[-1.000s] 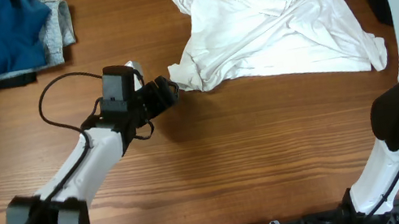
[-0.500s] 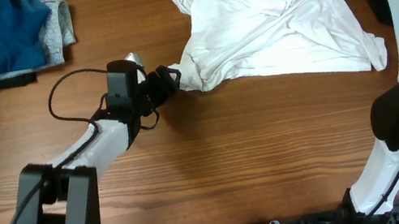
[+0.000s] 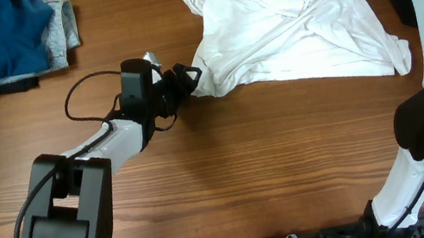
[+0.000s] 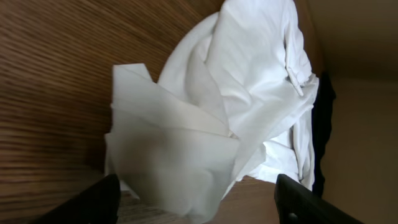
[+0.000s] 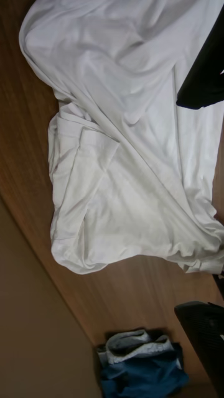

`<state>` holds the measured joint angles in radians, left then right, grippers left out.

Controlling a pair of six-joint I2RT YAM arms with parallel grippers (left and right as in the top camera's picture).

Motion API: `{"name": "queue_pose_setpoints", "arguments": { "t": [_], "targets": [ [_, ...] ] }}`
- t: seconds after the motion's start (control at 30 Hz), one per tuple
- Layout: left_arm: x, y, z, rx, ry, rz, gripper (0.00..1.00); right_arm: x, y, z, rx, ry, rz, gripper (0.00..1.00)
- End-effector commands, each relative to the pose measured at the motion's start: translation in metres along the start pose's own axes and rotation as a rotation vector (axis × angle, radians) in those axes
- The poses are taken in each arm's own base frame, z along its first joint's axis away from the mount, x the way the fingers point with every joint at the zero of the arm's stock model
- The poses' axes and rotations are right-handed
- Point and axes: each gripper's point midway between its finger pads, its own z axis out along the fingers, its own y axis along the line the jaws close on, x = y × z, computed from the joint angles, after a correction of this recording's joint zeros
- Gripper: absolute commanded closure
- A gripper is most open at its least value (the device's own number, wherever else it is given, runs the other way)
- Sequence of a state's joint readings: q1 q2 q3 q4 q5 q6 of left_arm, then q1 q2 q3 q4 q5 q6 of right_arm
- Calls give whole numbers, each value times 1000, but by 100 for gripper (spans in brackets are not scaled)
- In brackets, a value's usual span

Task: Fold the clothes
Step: 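Reach the left gripper to the shirt's left edge and grasp it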

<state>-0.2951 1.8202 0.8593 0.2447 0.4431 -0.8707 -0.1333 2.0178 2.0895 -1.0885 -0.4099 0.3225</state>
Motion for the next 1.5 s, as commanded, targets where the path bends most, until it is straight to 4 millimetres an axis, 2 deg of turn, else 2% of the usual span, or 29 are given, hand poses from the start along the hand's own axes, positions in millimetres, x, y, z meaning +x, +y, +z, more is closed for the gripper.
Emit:
{"name": "queue_pose_setpoints", "arguments": {
  "t": [0.0,0.2,0.3,0.37,0.47,0.53,0.6,0.73,0.8,0.87,0.97,1.07,1.1,1.13,1.2,1.27,1.3,1.4,1.47],
  "targets": [
    [1,-7,4,7,0,2,21,4,-5,11,20,21,-13,0],
    [-2,-5,4,-5,-17,2,20,3,-5,11,24,18,-14,0],
    [-2,-6,4,-2,-19,4,23,2,-5,11,23,15,-15,0],
    [-3,-6,5,2,-20,4,32,2,-5,11,23,12,-17,0],
    [-3,-5,7,3,-21,-9,51,2,-5,11,23,13,-17,0],
    [-3,-4,8,4,-22,-8,59,2,-5,11,24,13,-17,0],
    [-3,-4,8,5,-22,-8,62,2,-6,11,30,11,-16,0],
    [-6,-9,8,22,-35,2,84,1,-6,11,30,10,-17,0],
    [-11,-16,8,49,-52,17,91,2,-6,11,30,11,-17,0],
    [-16,-27,7,94,-72,39,90,2,-6,11,30,11,-17,0],
    [-23,-55,2,206,-96,93,90,2,-6,11,30,11,-17,0],
    [-24,-77,2,257,-108,127,89,2,-6,11,30,11,-17,0],
    [-23,-80,3,255,-110,131,81,2,-6,11,30,11,-17,0],
    [-21,-81,5,247,-109,137,76,2,-6,11,30,12,-16,0],
    [-15,-77,9,221,-99,132,73,3,-6,11,31,15,-15,0],
    [-11,-69,11,190,-79,115,72,3,-7,11,32,18,-14,0],
    [-9,-62,10,173,-57,99,66,4,-7,11,33,19,-13,0],
    [-12,-53,1,189,5,63,62,4,-7,11,34,22,-31,0],
    [-23,-50,-14,225,35,36,62,5,-10,11,50,22,-27,0]
  ]
}}
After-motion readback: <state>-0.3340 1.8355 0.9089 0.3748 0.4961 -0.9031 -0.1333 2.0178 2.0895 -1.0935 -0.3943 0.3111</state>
